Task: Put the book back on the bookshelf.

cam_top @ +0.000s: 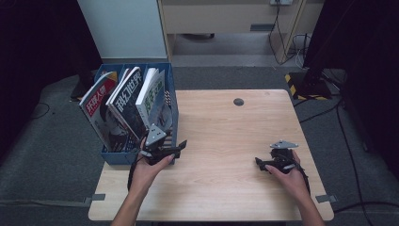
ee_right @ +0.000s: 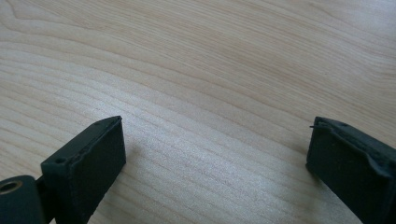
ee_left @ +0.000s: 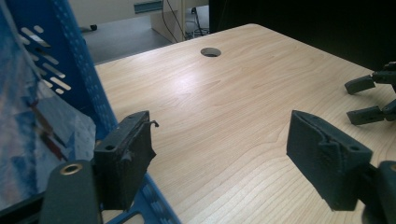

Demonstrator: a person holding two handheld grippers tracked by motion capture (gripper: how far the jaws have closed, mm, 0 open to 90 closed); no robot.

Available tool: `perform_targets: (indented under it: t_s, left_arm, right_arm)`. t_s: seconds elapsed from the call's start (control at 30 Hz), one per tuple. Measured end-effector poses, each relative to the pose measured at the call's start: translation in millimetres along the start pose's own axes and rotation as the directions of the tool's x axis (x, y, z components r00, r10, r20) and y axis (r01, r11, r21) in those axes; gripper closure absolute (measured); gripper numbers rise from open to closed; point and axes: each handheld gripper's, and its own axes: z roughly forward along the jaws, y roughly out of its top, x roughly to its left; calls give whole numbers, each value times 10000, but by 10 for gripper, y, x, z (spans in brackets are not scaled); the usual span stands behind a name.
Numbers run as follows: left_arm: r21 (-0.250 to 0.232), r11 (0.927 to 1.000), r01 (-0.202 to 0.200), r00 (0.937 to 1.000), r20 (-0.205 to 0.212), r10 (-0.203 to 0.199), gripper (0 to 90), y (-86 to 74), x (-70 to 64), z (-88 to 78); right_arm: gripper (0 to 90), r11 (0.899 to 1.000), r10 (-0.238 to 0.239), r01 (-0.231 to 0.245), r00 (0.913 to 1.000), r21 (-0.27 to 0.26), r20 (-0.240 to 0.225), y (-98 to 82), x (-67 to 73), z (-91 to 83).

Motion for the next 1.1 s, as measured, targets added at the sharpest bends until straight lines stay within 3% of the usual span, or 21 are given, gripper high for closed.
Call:
perform_targets:
  t_s: [0.37,0.57,0.83,1.1]
  left_arm:
    - [325,9993,-171,9993,326,161,157,66,-122,147]
    - [737,9965,-394,9969,716,341,146,124,-241,360]
    - [1196,9894,-827,9902,1218,681,114,182,-449,680]
    - [1788,9782,-1058,9843,1586,775,97,115,-591,947]
  right_arm:
    - [47,10000,-2,2,10000,-27,29,-2,2,3]
    - [45,10000,-26,26,10000,-20,59,-1,2,4]
    - [45,10000,-50,50,10000,-13,53,-1,1,4]
    - [45,10000,-53,53,10000,-12,56,-1,1,4]
